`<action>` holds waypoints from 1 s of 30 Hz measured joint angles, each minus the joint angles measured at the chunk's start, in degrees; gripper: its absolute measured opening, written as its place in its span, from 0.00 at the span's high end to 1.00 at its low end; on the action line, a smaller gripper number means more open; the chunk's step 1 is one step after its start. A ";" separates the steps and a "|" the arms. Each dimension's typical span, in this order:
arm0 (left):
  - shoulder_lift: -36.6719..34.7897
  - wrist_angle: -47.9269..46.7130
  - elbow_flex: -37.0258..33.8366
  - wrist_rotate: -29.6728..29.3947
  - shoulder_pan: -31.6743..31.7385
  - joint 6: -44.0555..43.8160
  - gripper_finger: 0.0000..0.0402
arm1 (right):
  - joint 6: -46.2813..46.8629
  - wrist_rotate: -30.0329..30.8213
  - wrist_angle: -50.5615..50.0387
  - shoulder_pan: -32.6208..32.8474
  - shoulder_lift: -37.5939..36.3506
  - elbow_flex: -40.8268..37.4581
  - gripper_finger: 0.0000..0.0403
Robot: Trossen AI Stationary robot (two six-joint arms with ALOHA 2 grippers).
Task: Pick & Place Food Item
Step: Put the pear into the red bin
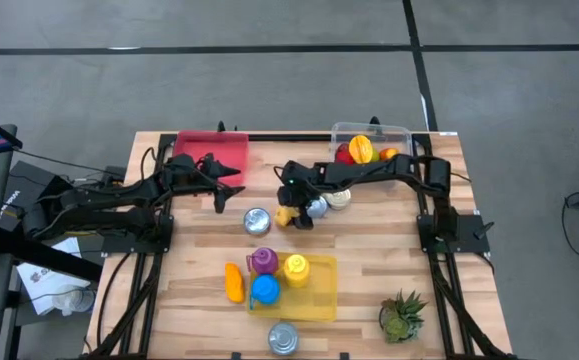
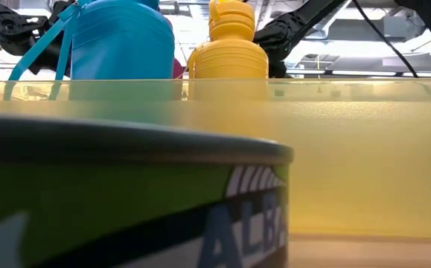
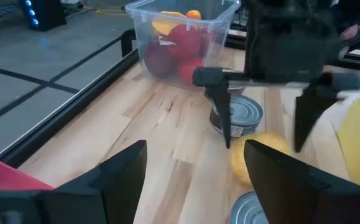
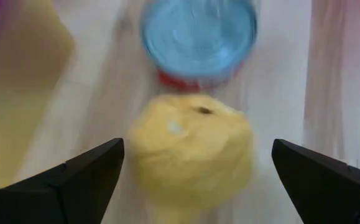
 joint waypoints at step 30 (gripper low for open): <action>-0.04 0.13 0.00 0.00 0.00 -0.06 0.38 | 0.48 10.04 -4.21 2.42 0.16 0.05 0.43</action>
